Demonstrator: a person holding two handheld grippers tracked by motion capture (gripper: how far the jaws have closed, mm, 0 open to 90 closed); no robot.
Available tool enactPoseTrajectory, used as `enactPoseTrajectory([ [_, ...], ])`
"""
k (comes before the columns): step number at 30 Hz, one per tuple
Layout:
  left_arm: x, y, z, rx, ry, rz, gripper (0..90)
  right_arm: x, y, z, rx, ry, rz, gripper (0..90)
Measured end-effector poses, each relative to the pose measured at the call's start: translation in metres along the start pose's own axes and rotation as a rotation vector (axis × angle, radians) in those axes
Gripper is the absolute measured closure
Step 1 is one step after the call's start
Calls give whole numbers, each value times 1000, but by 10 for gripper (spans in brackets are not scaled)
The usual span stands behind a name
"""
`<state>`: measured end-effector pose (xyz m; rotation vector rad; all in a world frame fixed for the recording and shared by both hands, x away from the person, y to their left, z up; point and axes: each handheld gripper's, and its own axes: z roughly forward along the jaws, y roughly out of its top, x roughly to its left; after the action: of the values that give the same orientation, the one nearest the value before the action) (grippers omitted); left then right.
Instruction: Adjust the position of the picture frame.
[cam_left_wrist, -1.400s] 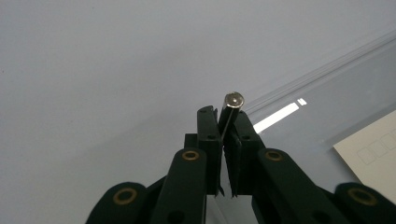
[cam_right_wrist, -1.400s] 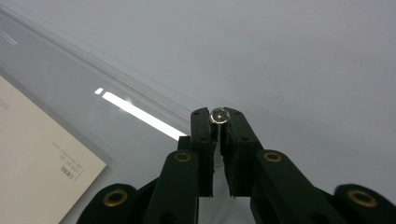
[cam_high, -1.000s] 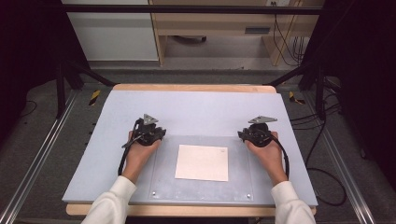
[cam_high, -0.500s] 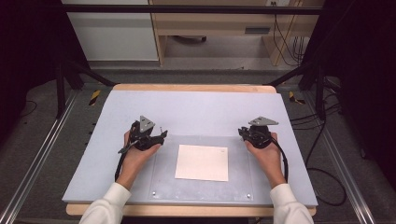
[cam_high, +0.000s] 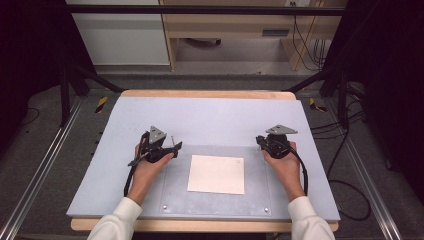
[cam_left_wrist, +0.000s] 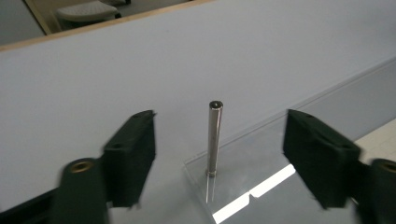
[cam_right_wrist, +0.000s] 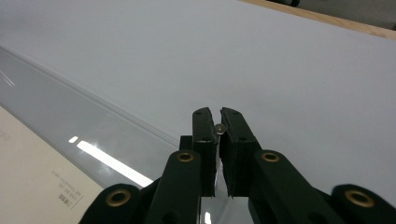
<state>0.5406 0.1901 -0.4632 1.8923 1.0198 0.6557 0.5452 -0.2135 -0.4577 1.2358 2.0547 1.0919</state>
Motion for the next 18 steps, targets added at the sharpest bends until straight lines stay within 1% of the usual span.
enactPoseTrajectory([
  [1,-1,1,0,-11,8,-5,356,0,0,0,1,2,8,848],
  [2,-2,1,-1,-18,4,-3,437,0,0,0,1,2,8,848],
  [3,-2,2,-1,-25,14,-4,492,0,0,0,1,2,7,848],
  [4,-3,2,-1,-18,21,-6,514,0,0,0,3,2,8,848],
  [5,-3,2,-1,-18,21,-6,561,0,0,0,1,2,8,848],
  [6,-2,2,1,-1,23,-26,579,0,0,0,3,3,15,848],
  [7,-2,1,2,0,24,-32,602,0,0,0,4,3,17,848],
  [10,-3,1,3,-10,17,-38,686,0,0,0,3,4,18,847],
  [12,-4,2,4,-9,22,-24,731,0,0,0,2,3,16,841],
  [13,-5,2,4,-7,25,-25,752,0,-1,0,3,-3,15,831],
  [16,-3,2,4,-7,39,-38,816,1,-2,2,8,-4,9,820],
  [17,-2,2,4,-7,32,-46,834,1,-2,2,9,-3,10,819],
  [18,-1,2,4,-7,31,-46,840,2,-2,2,11,-1,18,821],
])
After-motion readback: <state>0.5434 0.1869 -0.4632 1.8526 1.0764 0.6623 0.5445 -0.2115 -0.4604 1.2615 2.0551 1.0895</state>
